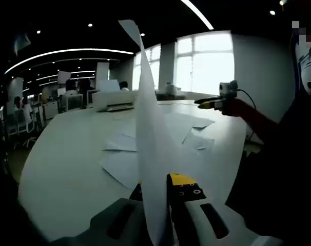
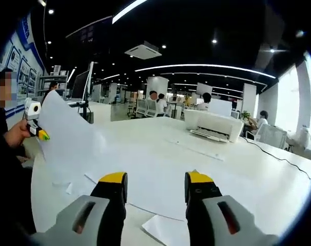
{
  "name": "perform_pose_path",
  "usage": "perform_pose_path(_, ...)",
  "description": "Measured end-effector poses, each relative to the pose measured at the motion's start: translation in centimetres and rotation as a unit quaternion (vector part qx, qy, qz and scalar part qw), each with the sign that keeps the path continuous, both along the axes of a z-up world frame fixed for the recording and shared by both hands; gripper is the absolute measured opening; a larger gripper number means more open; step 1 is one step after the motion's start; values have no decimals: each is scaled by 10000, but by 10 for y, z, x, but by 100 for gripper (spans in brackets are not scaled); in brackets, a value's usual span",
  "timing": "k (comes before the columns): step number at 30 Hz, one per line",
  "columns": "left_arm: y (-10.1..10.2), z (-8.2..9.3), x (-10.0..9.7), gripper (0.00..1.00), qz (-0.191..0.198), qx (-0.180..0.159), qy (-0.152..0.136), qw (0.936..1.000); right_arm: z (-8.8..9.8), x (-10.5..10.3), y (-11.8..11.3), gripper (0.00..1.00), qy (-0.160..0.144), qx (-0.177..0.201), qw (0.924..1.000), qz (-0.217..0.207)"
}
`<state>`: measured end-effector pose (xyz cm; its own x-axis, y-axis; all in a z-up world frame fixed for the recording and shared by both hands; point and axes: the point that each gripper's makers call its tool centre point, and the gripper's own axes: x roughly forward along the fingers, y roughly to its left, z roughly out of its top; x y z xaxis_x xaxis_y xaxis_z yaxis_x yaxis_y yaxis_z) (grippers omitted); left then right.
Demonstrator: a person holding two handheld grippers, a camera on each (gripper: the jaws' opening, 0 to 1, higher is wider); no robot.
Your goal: Organize the stack of printing papers by aligning and flattening the scattered papers on the table
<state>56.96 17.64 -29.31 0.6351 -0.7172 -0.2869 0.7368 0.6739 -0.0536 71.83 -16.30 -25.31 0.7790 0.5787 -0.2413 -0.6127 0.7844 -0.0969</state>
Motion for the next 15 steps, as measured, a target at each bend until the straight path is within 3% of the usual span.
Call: perform_pose_path(15,-5,-1,0,6,-14,-23,39,10000,-7,31,7,56,250,64,9997,21)
